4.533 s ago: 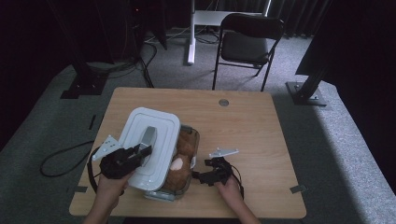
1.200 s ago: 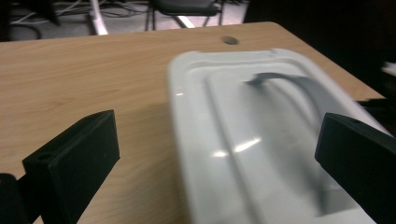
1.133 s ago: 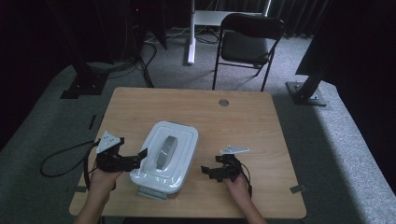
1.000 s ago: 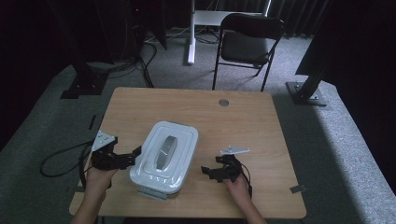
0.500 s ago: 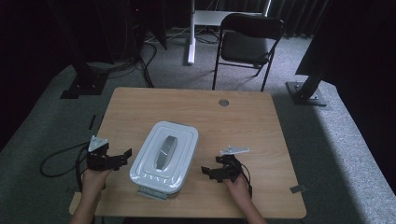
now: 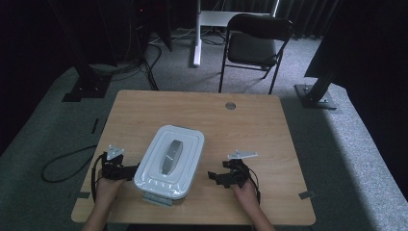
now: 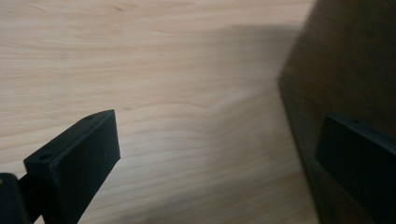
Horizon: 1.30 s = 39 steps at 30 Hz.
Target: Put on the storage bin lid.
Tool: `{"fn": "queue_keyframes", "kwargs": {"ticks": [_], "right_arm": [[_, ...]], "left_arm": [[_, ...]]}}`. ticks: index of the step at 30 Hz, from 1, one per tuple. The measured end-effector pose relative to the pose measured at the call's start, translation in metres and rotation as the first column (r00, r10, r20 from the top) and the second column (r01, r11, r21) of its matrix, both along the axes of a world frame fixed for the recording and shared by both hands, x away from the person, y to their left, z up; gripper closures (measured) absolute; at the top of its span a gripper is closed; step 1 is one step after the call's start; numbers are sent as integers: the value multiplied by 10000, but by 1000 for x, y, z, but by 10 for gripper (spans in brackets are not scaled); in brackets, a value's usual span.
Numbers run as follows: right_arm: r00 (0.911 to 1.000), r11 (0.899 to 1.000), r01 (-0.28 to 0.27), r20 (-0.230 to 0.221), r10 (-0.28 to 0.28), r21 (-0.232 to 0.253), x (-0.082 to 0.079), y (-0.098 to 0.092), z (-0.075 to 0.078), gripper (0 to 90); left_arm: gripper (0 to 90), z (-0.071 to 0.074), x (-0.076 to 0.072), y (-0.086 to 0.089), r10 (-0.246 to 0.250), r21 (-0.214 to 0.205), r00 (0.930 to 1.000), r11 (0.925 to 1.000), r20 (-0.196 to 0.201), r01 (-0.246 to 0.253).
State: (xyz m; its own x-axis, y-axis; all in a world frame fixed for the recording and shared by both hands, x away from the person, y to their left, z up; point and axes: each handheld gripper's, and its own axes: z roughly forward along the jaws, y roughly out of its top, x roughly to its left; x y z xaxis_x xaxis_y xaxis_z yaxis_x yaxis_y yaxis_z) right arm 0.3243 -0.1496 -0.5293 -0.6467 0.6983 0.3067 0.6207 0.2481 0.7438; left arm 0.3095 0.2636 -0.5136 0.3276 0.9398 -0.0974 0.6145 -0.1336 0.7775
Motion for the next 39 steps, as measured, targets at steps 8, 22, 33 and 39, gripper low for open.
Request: {"fn": "queue_keyframes", "kwargs": {"ticks": [8,22,33,39], "right_arm": [[10000,10000,52,65,-52,-33,-1,-4,2,131],[9999,9999,117,64,-117,-30,-2,-10,2,131],[9994,9993,323,82,-321,-175,-3,-25,-1,132],[9982,9983,486,364,-474,-317,-6,-34,-3,132]], "left_arm": [[21,-8,-3,-16,-476,-316,9984,9984,-301,467],[21,-4,1,-55,-1296,-77,9912,9916,-280,1294],[21,-8,5,-57,-1478,-114,9890,9889,58,1479],[21,-8,4,-51,-1313,-280,9905,9908,406,1325]]}}
